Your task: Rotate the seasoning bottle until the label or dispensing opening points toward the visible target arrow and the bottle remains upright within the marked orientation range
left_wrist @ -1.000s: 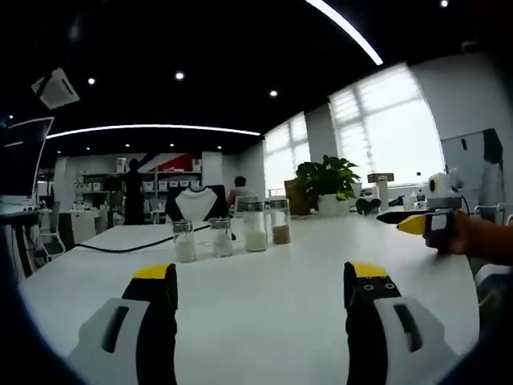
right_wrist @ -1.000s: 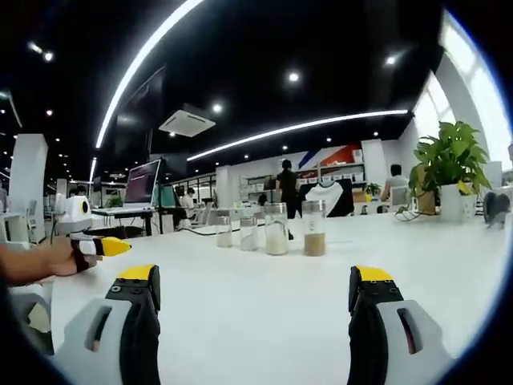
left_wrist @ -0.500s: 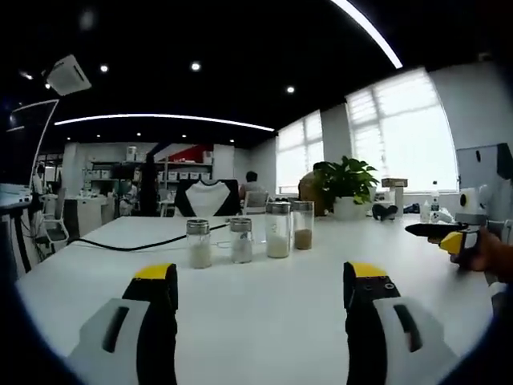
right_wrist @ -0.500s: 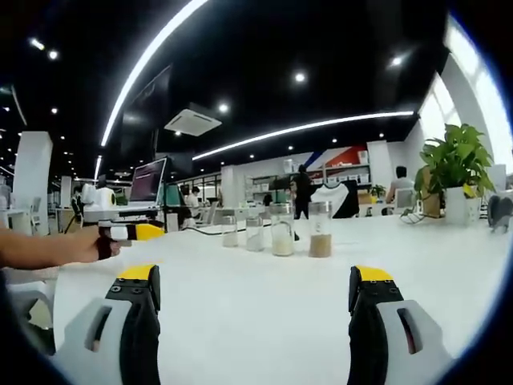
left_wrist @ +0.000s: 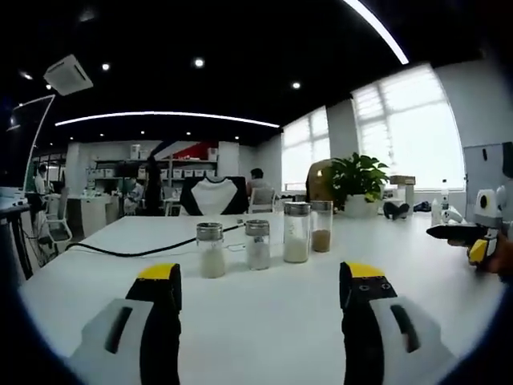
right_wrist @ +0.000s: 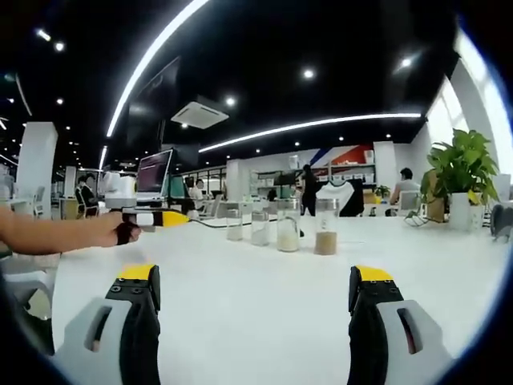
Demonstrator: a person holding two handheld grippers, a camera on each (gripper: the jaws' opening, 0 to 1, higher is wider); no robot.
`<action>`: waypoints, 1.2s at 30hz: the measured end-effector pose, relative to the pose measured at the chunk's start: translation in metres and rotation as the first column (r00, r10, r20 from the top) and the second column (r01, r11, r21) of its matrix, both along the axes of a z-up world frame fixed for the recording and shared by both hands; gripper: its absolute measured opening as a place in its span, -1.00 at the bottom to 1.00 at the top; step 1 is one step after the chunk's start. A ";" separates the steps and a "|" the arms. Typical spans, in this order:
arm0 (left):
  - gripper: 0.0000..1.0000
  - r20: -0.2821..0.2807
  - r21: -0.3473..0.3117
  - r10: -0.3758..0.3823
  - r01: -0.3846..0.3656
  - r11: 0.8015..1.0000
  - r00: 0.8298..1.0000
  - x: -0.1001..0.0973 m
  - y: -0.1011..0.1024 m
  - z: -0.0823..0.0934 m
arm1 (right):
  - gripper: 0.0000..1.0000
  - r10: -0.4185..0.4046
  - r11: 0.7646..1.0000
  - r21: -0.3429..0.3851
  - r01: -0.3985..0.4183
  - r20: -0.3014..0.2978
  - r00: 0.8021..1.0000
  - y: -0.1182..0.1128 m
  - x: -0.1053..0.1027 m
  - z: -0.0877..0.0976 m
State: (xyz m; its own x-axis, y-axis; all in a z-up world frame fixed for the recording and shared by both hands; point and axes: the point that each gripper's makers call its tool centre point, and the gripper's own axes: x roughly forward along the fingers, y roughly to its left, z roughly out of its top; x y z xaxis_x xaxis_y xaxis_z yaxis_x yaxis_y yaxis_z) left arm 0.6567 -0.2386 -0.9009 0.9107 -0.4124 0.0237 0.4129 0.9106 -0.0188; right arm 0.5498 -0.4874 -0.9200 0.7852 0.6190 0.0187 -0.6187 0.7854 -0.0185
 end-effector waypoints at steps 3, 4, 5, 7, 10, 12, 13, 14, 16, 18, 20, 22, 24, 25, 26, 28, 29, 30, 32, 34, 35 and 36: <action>0.61 -0.004 -0.008 0.009 -0.009 1.000 1.000 0.009 0.002 0.000 | 0.99 0.004 1.000 -0.005 -0.004 0.000 1.000 0.000 0.000 0.000; 0.61 0.000 -0.012 0.009 -0.009 1.000 1.000 0.012 0.002 0.001 | 0.99 0.005 1.000 -0.006 -0.005 0.000 1.000 0.000 0.001 -0.001; 0.61 0.000 -0.012 0.010 -0.010 1.000 1.000 0.015 0.002 0.001 | 0.99 0.005 1.000 -0.008 -0.005 0.000 1.000 0.000 0.001 -0.001; 0.61 -0.011 -0.001 0.016 -0.016 1.000 1.000 0.022 0.004 -0.003 | 0.99 0.005 1.000 -0.008 -0.005 -0.001 1.000 0.000 0.002 -0.001; 0.62 -0.025 -0.005 0.015 -0.015 1.000 1.000 0.031 0.004 -0.007 | 0.99 0.005 1.000 -0.006 -0.005 0.000 1.000 -0.001 0.003 -0.001; 0.62 -0.031 -0.004 0.015 -0.016 1.000 0.999 0.034 0.003 -0.009 | 0.99 0.005 1.000 -0.005 -0.005 -0.001 1.000 -0.001 0.004 -0.001; 0.62 -0.034 0.001 0.017 -0.017 1.000 0.999 0.037 0.002 -0.011 | 0.99 0.006 1.000 -0.005 -0.006 0.001 1.000 -0.001 0.003 0.000; 0.62 -0.032 0.004 0.017 -0.017 1.000 0.999 0.039 0.002 -0.011 | 0.99 0.004 1.000 -0.004 -0.004 0.009 1.000 -0.001 0.003 0.001; 0.62 -0.025 0.023 0.018 -0.018 1.000 1.000 0.043 0.001 -0.011 | 0.99 0.023 1.000 -0.010 -0.023 0.000 1.000 0.002 0.002 0.000; 0.61 -0.008 0.034 0.016 -0.016 0.999 1.000 0.048 0.001 -0.010 | 0.99 0.030 0.999 0.013 -0.030 -0.025 0.999 0.003 -0.002 -0.001; 0.59 0.002 0.043 0.015 -0.015 0.999 1.000 0.052 0.001 -0.010 | 0.99 0.031 0.999 0.021 -0.030 -0.012 0.999 0.003 -0.008 0.005; 0.56 0.012 0.066 0.021 -0.021 0.998 1.000 0.059 0.001 -0.012 | 0.99 0.021 1.000 0.013 -0.021 -0.009 1.000 0.002 -0.012 0.010; 0.54 0.024 0.069 0.026 -0.028 0.997 0.999 0.065 0.002 -0.012 | 0.99 0.016 1.000 0.005 -0.016 -0.012 1.000 0.002 -0.013 0.015; 0.53 0.029 0.067 0.025 -0.027 0.997 0.999 0.068 0.002 -0.011 | 0.99 0.025 1.000 -0.001 -0.025 -0.027 0.999 0.004 -0.015 0.016; 0.53 0.031 0.067 0.027 -0.029 0.997 0.999 0.071 0.002 -0.012 | 0.99 0.029 1.000 -0.005 -0.029 -0.031 0.999 0.005 -0.017 0.017; 0.52 0.025 0.068 0.034 -0.036 0.997 0.999 0.080 0.002 -0.014 | 0.99 0.019 1.000 -0.022 -0.020 -0.043 0.999 0.005 -0.019 0.018; 0.51 0.019 0.062 0.036 -0.038 0.997 0.999 0.084 0.003 -0.016 | 0.99 0.017 1.000 -0.023 -0.018 -0.043 0.999 0.005 -0.020 0.019; 0.50 0.013 0.056 0.040 -0.040 0.998 0.999 0.087 0.004 -0.017 | 0.99 0.014 1.000 -0.024 -0.015 -0.038 0.999 0.005 -0.022 0.022; 0.47 0.006 0.050 0.050 -0.051 0.997 0.999 0.095 0.008 -0.019 | 0.99 0.017 1.000 -0.025 -0.018 -0.034 0.999 0.006 -0.026 0.025; 0.45 0.005 0.071 0.056 -0.057 0.996 0.998 0.100 0.009 -0.021 | 0.99 0.028 0.999 -0.026 -0.029 -0.040 0.999 0.009 -0.028 0.025; 0.44 0.002 0.083 0.057 -0.057 0.995 0.998 0.103 0.009 -0.022 | 0.99 0.035 0.999 -0.024 -0.036 -0.043 0.998 0.010 -0.029 0.024; 0.44 0.002 0.091 0.059 -0.059 0.994 0.998 0.107 0.009 -0.023 | 0.99 0.037 0.999 -0.022 -0.038 -0.044 0.998 0.011 -0.030 0.025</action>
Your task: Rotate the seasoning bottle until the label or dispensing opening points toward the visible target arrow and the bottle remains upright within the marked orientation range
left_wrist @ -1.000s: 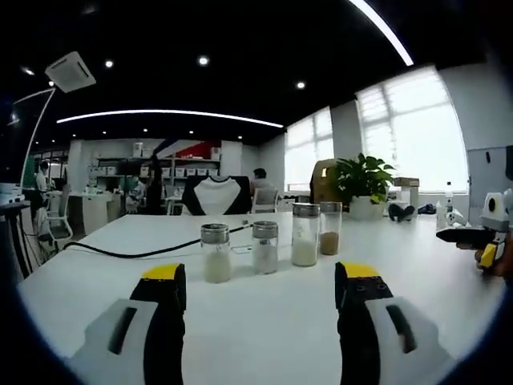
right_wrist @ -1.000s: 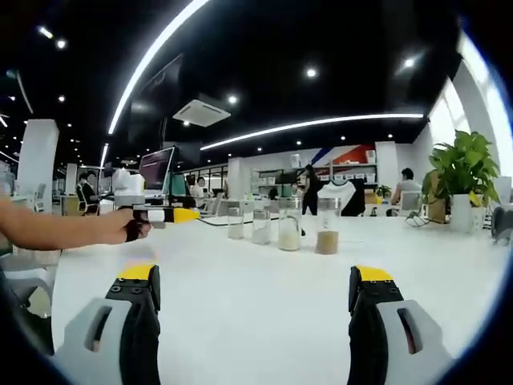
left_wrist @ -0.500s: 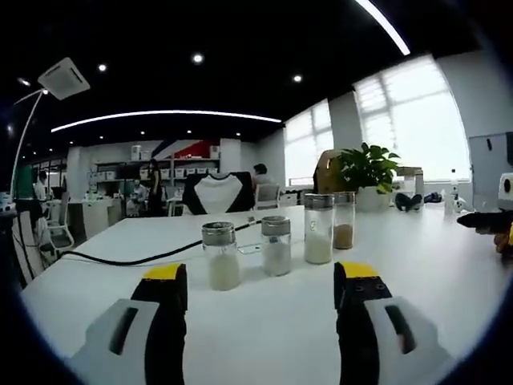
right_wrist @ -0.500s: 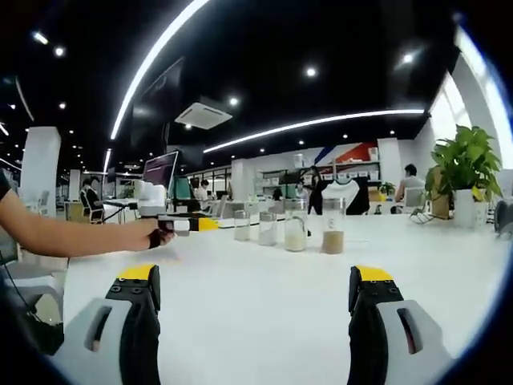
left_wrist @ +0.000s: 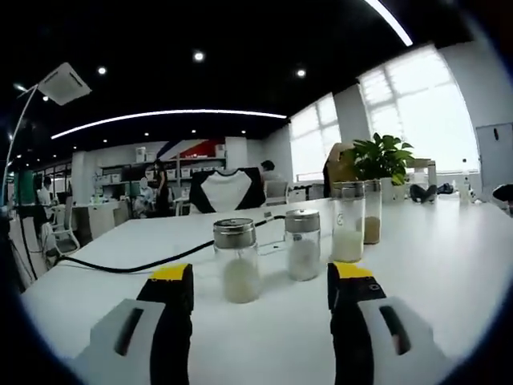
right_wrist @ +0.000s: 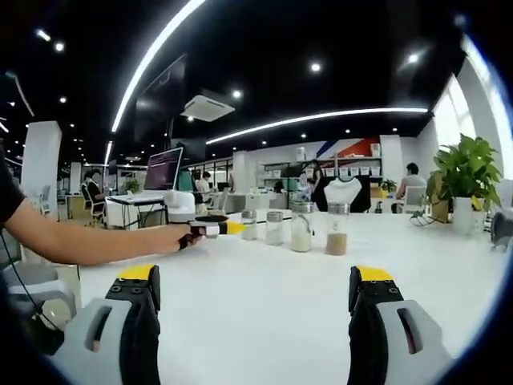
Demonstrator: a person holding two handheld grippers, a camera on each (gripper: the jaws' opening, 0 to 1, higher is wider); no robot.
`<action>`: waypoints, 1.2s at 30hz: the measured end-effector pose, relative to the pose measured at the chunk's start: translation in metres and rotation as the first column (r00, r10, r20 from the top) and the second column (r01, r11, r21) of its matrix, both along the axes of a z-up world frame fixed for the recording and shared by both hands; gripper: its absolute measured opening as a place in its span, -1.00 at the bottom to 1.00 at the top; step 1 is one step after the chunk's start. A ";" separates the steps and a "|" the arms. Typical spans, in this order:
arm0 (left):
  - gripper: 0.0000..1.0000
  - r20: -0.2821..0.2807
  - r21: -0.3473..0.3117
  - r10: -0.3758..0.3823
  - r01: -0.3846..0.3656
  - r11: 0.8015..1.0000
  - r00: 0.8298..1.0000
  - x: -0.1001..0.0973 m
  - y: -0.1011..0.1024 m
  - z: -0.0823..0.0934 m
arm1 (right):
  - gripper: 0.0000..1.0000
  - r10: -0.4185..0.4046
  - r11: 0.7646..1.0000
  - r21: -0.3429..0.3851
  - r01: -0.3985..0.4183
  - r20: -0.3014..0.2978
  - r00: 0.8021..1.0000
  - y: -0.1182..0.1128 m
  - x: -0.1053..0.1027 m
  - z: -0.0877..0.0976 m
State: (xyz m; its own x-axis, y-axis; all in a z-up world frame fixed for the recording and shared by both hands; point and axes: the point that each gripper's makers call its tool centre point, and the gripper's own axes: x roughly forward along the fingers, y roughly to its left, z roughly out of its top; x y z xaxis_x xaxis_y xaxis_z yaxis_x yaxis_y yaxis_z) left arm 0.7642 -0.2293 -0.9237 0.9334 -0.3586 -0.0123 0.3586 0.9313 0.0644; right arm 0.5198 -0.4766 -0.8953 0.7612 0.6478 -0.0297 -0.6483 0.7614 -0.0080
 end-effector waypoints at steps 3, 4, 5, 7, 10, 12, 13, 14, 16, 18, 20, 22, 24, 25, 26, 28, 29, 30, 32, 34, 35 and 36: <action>0.37 0.005 0.005 0.000 0.000 1.000 1.000 0.010 0.001 0.001 | 0.99 -0.006 1.000 0.007 0.006 0.001 1.000 0.001 -0.002 0.000; 0.34 0.008 0.007 0.005 -0.005 1.000 1.000 0.014 0.003 0.002 | 0.96 -0.005 1.000 0.007 0.005 0.000 1.000 0.002 -0.003 0.000; 0.29 0.007 0.007 0.007 -0.007 1.000 1.000 0.017 0.004 0.002 | 0.95 -0.002 1.000 0.007 0.002 0.002 1.000 0.004 -0.005 0.000; 0.23 0.000 0.008 0.009 -0.009 1.000 1.000 0.024 0.007 0.000 | 0.95 0.006 1.000 -0.001 -0.005 0.010 1.000 0.007 -0.008 0.000; 0.21 -0.002 -0.006 0.017 -0.017 1.000 1.000 0.033 0.011 -0.001 | 0.95 0.014 1.000 -0.018 -0.014 0.010 1.000 0.009 -0.010 -0.003; 0.14 -0.002 -0.006 0.020 -0.020 1.000 1.000 0.038 0.012 -0.001 | 0.95 0.017 0.999 -0.035 -0.016 0.010 1.000 0.009 -0.010 -0.006; 0.12 -0.008 -0.005 0.020 -0.020 1.000 1.000 0.041 0.011 -0.002 | 0.94 0.016 0.999 -0.039 -0.016 0.009 1.000 0.009 -0.010 -0.007; 0.10 -0.008 -0.003 0.018 -0.018 1.000 1.000 0.042 0.010 -0.002 | 0.94 0.015 0.999 -0.039 -0.014 0.008 1.000 0.008 -0.010 -0.007; 0.08 -0.012 0.017 0.015 -0.015 1.000 1.000 0.047 0.008 -0.005 | 0.93 0.004 0.999 -0.033 -0.004 0.006 1.000 0.006 -0.008 -0.007; 0.06 -0.032 0.033 0.032 -0.030 0.999 0.999 0.053 0.011 -0.011 | 0.93 0.003 1.000 -0.026 -0.003 0.010 1.000 0.007 -0.008 -0.005; 0.06 -0.030 0.039 0.012 -0.011 0.999 0.999 0.055 0.008 -0.011 | 0.92 0.013 1.000 -0.025 -0.013 0.019 1.000 0.010 -0.010 -0.004; 0.06 -0.034 0.059 0.008 -0.006 0.998 0.999 0.060 0.006 -0.012 | 0.91 0.026 0.999 -0.044 -0.025 0.029 0.999 0.014 -0.011 -0.005; 0.05 -0.048 0.075 0.019 -0.015 0.997 0.999 0.064 0.008 -0.016 | 0.92 0.024 0.997 -0.074 -0.022 0.028 0.999 0.016 -0.010 -0.009; 0.04 -0.054 0.076 0.021 -0.016 0.997 0.998 0.065 0.008 -0.017 | 0.92 0.023 0.997 -0.079 -0.020 0.028 0.999 0.016 -0.009 -0.009; 0.01 -0.054 0.073 0.022 -0.018 0.997 0.998 0.066 0.008 -0.017 | 0.93 0.020 0.997 -0.080 -0.018 0.029 0.999 0.015 -0.008 -0.009; -0.07 -0.050 0.078 0.020 -0.016 0.997 0.999 0.065 0.007 -0.017 | 0.92 0.017 0.998 -0.068 -0.014 0.040 0.999 0.014 -0.005 -0.007; -0.11 -0.057 0.080 0.023 -0.019 0.997 0.998 0.067 0.007 -0.019 | 0.91 0.014 0.998 -0.064 -0.011 0.040 0.999 0.014 -0.002 -0.007; -0.13 -0.076 0.069 0.036 -0.031 0.997 0.996 0.067 0.008 -0.020 | 0.91 0.000 0.998 -0.062 0.001 0.020 1.000 0.012 0.002 -0.010; -0.16 -0.069 0.057 0.031 -0.027 0.998 0.997 0.067 0.008 -0.018 | 0.91 -0.013 0.998 -0.053 0.015 0.026 1.000 0.010 0.006 -0.009; -0.24 -0.066 0.052 0.031 -0.027 0.998 0.997 0.068 0.007 -0.018 | 0.90 -0.018 0.999 -0.049 0.019 0.022 1.000 0.011 0.008 -0.008; -0.24 -0.070 0.049 0.029 -0.026 0.998 0.997 0.070 0.007 -0.018 | 0.89 -0.018 0.999 -0.050 0.019 0.020 1.000 0.012 0.008 -0.008; -0.24 -0.072 0.047 0.029 -0.026 0.999 0.997 0.070 0.007 -0.018 | 0.89 -0.018 0.999 -0.051 0.019 0.021 1.000 0.012 0.008 -0.008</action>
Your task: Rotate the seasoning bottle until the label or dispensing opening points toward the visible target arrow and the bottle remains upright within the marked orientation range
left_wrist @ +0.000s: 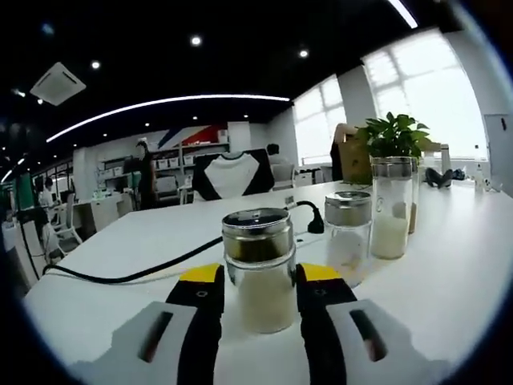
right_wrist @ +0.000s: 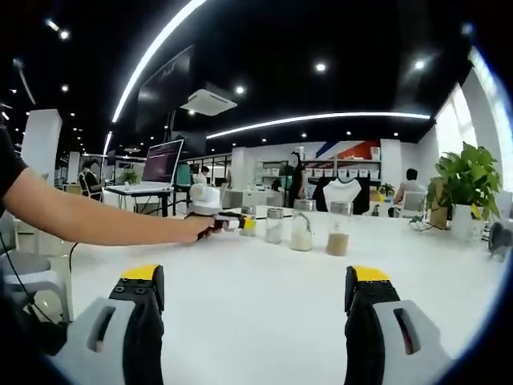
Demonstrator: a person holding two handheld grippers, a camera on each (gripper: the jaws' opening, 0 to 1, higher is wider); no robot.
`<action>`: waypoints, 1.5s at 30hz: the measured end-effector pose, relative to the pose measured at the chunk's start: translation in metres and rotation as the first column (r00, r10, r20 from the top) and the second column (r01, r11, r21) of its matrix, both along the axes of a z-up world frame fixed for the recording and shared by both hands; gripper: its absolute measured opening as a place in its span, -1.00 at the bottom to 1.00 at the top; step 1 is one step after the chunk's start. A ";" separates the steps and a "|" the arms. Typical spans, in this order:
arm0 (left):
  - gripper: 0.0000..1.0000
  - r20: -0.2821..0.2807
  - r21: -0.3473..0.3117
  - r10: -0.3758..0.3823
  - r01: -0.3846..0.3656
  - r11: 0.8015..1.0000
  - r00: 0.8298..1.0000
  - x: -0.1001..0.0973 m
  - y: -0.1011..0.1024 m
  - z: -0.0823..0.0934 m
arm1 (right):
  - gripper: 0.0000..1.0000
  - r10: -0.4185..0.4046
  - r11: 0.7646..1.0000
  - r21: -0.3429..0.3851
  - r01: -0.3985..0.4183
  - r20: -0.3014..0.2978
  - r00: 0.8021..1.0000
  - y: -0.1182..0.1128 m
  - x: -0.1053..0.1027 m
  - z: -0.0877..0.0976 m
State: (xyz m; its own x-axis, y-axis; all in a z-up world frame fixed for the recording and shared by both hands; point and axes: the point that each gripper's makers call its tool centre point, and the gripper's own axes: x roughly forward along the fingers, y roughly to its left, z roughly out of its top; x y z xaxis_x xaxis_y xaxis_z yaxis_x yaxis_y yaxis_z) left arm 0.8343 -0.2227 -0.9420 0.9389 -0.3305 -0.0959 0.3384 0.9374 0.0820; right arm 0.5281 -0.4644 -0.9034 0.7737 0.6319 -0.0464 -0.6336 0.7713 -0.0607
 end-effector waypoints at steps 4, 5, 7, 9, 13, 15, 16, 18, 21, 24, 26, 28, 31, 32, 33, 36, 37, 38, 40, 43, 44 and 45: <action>-0.28 0.007 0.007 -0.002 0.002 1.000 1.000 0.000 -0.003 0.001 | 0.89 0.004 1.000 -0.013 -0.004 0.010 1.000 0.003 -0.001 0.002; -0.28 0.002 0.000 0.006 -0.006 1.000 1.000 0.001 -0.003 0.001 | 0.89 0.005 1.000 -0.017 -0.005 0.011 1.000 0.003 -0.001 0.002; -0.29 0.002 -0.011 0.015 -0.014 1.000 1.000 0.001 -0.002 0.001 | 0.89 0.006 1.000 -0.020 -0.006 0.010 1.000 0.003 0.000 0.002; -0.29 0.003 -0.007 0.020 -0.020 1.000 1.000 0.002 -0.002 0.001 | 0.88 0.006 1.000 -0.022 -0.005 0.009 1.000 0.003 0.000 0.001; -0.31 -0.002 -0.023 0.032 -0.032 0.999 1.000 0.001 -0.003 0.001 | 0.88 0.004 1.000 -0.017 -0.004 0.007 1.000 0.002 0.002 0.001; -0.31 -0.017 -0.025 0.039 -0.039 0.999 0.999 -0.001 -0.003 0.002 | 0.88 0.004 1.000 -0.016 -0.004 0.003 1.000 0.003 0.005 0.000; -0.31 -0.020 -0.026 0.045 -0.046 0.999 0.999 -0.002 -0.004 0.002 | 0.88 0.004 1.000 -0.015 -0.004 0.001 1.000 0.003 0.006 -0.001; -0.32 -0.001 0.006 0.027 -0.027 1.000 1.000 -0.005 -0.009 0.003 | 0.87 0.005 1.000 -0.008 -0.005 -0.002 1.000 0.005 0.008 -0.002; -0.32 0.002 0.042 0.021 -0.021 0.999 1.000 -0.007 -0.013 0.004 | 0.87 0.008 1.000 -0.009 -0.008 -0.007 1.000 0.007 0.009 -0.003; -0.32 -0.001 0.056 -0.004 0.005 0.998 1.000 -0.008 -0.021 0.004 | 0.86 0.000 1.000 -0.011 0.000 -0.010 1.000 0.006 0.013 -0.003; -0.33 0.000 0.062 -0.009 0.009 0.998 1.000 -0.009 -0.023 0.004 | 0.86 0.001 1.000 -0.001 -0.001 -0.006 1.000 0.007 0.014 0.000; -0.33 0.000 0.059 -0.014 0.014 0.998 1.000 -0.011 -0.024 0.004 | 0.85 0.004 1.000 -0.004 -0.004 -0.003 1.000 0.008 0.016 0.001; -0.33 -0.017 0.017 -0.016 0.017 1.000 1.000 -0.014 -0.023 0.005 | 0.85 0.005 1.000 0.001 -0.005 -0.008 1.000 0.008 0.018 0.001; -0.33 -0.022 0.011 -0.013 0.014 1.000 1.000 -0.014 -0.022 0.004 | 0.85 0.003 1.000 0.007 -0.003 -0.011 1.000 0.007 0.018 0.001; -0.34 -0.035 -0.018 0.002 -0.003 1.000 0.999 -0.015 -0.019 0.005 | 0.85 0.001 1.000 0.009 -0.001 -0.011 1.000 0.006 0.018 0.001; -0.34 -0.016 -0.079 0.003 -0.004 0.997 1.000 -0.016 -0.012 0.012 | 0.85 -0.005 1.000 0.007 0.005 -0.013 1.000 0.004 0.019 -0.001; -0.34 -0.015 -0.090 0.001 -0.003 0.996 1.000 -0.017 -0.011 0.014 | 0.86 -0.008 1.000 0.004 0.008 -0.017 1.000 0.003 0.019 -0.002; -0.34 -0.011 -0.095 0.000 -0.001 0.995 1.000 -0.018 -0.010 0.016 | 0.86 -0.012 1.000 0.004 0.012 -0.019 1.000 0.001 0.019 -0.003; -0.34 -0.002 -0.097 -0.008 0.007 0.995 1.000 -0.022 -0.010 0.019 | 0.87 -0.024 1.000 0.011 0.024 -0.019 1.000 -0.002 0.020 -0.003; -0.34 0.004 -0.100 -0.031 0.031 0.995 1.000 -0.028 -0.012 0.021 | 0.90 -0.042 0.999 0.024 0.042 -0.014 0.999 -0.007 0.022 -0.001; -0.34 0.010 -0.096 -0.038 0.039 0.995 0.999 -0.031 -0.014 0.022 | 0.91 -0.045 0.999 0.027 0.045 -0.011 0.999 -0.008 0.022 0.000; -0.34 0.011 -0.093 -0.043 0.044 0.995 0.999 -0.032 -0.015 0.022 | 0.94 -0.047 0.998 0.029 0.048 -0.009 0.999 -0.009 0.023 0.000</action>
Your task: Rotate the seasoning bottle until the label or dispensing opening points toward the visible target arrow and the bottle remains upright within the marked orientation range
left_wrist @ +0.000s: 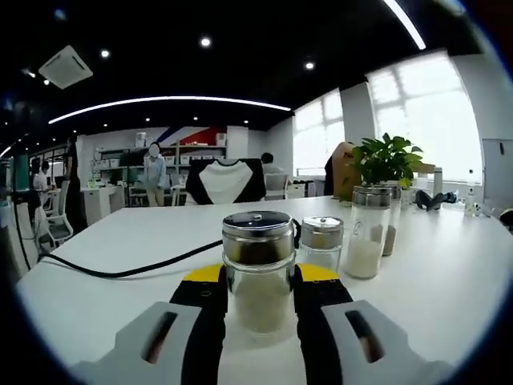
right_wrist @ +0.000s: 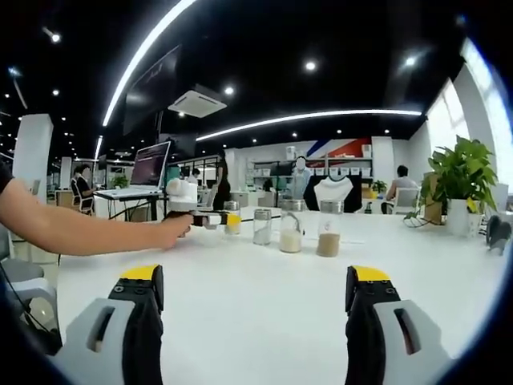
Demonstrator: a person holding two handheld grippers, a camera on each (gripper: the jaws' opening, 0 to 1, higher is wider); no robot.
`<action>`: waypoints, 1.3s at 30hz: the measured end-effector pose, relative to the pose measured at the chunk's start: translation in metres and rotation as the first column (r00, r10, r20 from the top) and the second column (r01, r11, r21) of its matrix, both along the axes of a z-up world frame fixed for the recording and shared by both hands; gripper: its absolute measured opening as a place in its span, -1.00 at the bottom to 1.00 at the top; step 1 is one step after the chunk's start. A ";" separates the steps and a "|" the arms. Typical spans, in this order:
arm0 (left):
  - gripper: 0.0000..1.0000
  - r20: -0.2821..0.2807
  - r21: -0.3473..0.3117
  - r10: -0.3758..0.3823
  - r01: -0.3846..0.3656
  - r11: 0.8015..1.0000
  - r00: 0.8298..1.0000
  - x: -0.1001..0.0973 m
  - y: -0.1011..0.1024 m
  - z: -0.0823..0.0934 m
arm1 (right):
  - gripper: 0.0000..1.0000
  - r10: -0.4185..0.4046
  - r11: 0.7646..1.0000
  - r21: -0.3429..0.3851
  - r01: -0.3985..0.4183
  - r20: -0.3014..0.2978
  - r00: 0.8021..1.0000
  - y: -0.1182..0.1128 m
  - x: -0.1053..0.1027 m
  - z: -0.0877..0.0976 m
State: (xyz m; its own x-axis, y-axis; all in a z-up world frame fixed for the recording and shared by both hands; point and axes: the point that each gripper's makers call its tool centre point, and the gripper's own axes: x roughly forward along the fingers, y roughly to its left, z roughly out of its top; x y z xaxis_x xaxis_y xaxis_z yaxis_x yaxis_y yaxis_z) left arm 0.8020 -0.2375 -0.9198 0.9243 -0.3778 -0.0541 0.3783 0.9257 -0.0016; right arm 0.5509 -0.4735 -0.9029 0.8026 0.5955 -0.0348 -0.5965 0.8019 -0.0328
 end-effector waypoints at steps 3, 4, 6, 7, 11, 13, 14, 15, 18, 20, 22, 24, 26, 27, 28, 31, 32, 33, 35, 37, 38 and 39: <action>-0.33 0.005 0.002 -0.019 0.019 1.000 1.000 -0.005 -0.003 0.002 | 0.99 -0.004 1.000 0.002 0.004 0.010 1.000 -0.002 0.001 0.003; -0.33 0.004 -0.003 -0.030 0.030 1.000 1.000 -0.008 -0.005 0.003 | 0.99 0.000 1.000 0.003 0.000 0.011 1.000 -0.002 0.001 0.003; -0.33 0.007 -0.004 -0.056 0.056 0.998 0.998 -0.014 -0.011 0.005 | 0.99 0.005 1.000 0.005 -0.005 0.012 1.000 -0.001 0.002 0.004; -0.33 0.009 0.007 -0.066 0.066 0.998 0.998 -0.016 -0.013 0.004 | 0.99 0.007 1.000 0.002 -0.007 0.008 1.000 -0.001 0.002 0.003; -0.33 -0.005 0.025 -0.098 0.098 0.995 0.995 -0.022 -0.021 0.001 | 0.99 0.008 1.000 -0.010 -0.008 0.010 1.000 0.001 0.003 0.003; -0.33 -0.012 0.023 -0.114 0.115 0.993 0.993 -0.026 -0.024 0.001 | 0.99 0.013 1.000 -0.010 -0.013 0.013 1.000 0.003 0.003 0.003; -0.33 -0.013 0.018 -0.120 0.120 0.993 0.993 -0.028 -0.025 0.002 | 0.99 0.015 1.000 -0.010 -0.015 0.014 1.000 0.003 0.003 0.004; -0.33 -0.012 0.013 -0.128 0.128 0.992 0.992 -0.030 -0.026 0.003 | 0.99 0.019 1.000 -0.012 -0.019 0.014 1.000 0.004 0.004 0.004; -0.33 -0.010 -0.003 -0.158 0.158 0.987 0.987 -0.039 -0.032 0.007 | 0.99 0.029 0.999 -0.014 -0.029 0.012 1.000 0.006 0.006 0.003; -0.33 -0.005 -0.012 -0.184 0.184 0.983 0.983 -0.046 -0.037 0.008 | 0.99 0.037 0.999 -0.013 -0.037 0.012 0.999 0.008 0.008 0.003; -0.33 -0.007 0.001 -0.204 0.204 0.979 0.979 -0.052 -0.042 0.007 | 0.99 0.046 0.999 -0.015 -0.046 0.013 0.999 0.011 0.009 0.003; -0.33 -0.007 0.013 -0.222 0.222 0.975 0.975 -0.056 -0.046 0.006 | 0.98 0.055 0.998 -0.015 -0.055 0.013 0.998 0.013 0.010 0.003; -0.33 -0.013 0.020 -0.244 0.244 0.970 0.970 -0.061 -0.050 0.003 | 0.96 0.067 0.998 -0.016 -0.067 0.008 0.998 0.016 0.011 0.002; -0.33 -0.019 0.031 -0.262 0.262 0.965 0.965 -0.065 -0.053 0.001 | 0.96 0.072 0.997 -0.019 -0.072 0.008 0.997 0.017 0.011 0.001; -0.33 -0.019 0.039 -0.267 0.267 0.963 0.964 -0.067 -0.054 0.000 | 0.96 0.075 0.997 -0.021 -0.075 0.008 0.997 0.018 0.011 0.001; -0.33 -0.021 0.072 -0.293 0.294 0.953 0.956 -0.075 -0.060 -0.004 | 0.92 0.099 0.995 -0.029 -0.099 0.002 0.995 0.023 0.011 -0.001; -0.33 -0.024 0.072 -0.303 0.304 0.950 0.953 -0.078 -0.062 -0.005 | 0.91 0.105 0.994 -0.031 -0.105 0.002 0.994 0.024 0.012 -0.001; -0.33 -0.024 0.072 -0.316 0.317 0.946 0.948 -0.082 -0.065 -0.005 | 0.91 0.107 0.994 -0.030 -0.107 0.003 0.994 0.025 0.012 -0.001; -0.33 -0.026 0.065 -0.327 0.328 0.942 0.945 -0.086 -0.069 -0.006 | 0.89 0.111 0.993 -0.029 -0.111 0.002 0.994 0.027 0.014 -0.001; -0.33 -0.032 0.073 -0.341 0.343 0.937 0.939 -0.090 -0.075 -0.006 | 0.87 0.122 0.992 -0.032 -0.122 -0.001 0.993 0.030 0.016 -0.002; -0.33 -0.034 0.071 -0.344 0.345 0.936 0.938 -0.092 -0.076 -0.005 | 0.85 0.128 0.991 -0.035 -0.128 -0.003 0.992 0.031 0.017 -0.003; -0.33 -0.038 0.055 -0.359 0.361 0.931 0.933 -0.096 -0.080 -0.004 | 0.83 0.132 0.991 -0.036 -0.132 -0.002 0.991 0.032 0.017 -0.004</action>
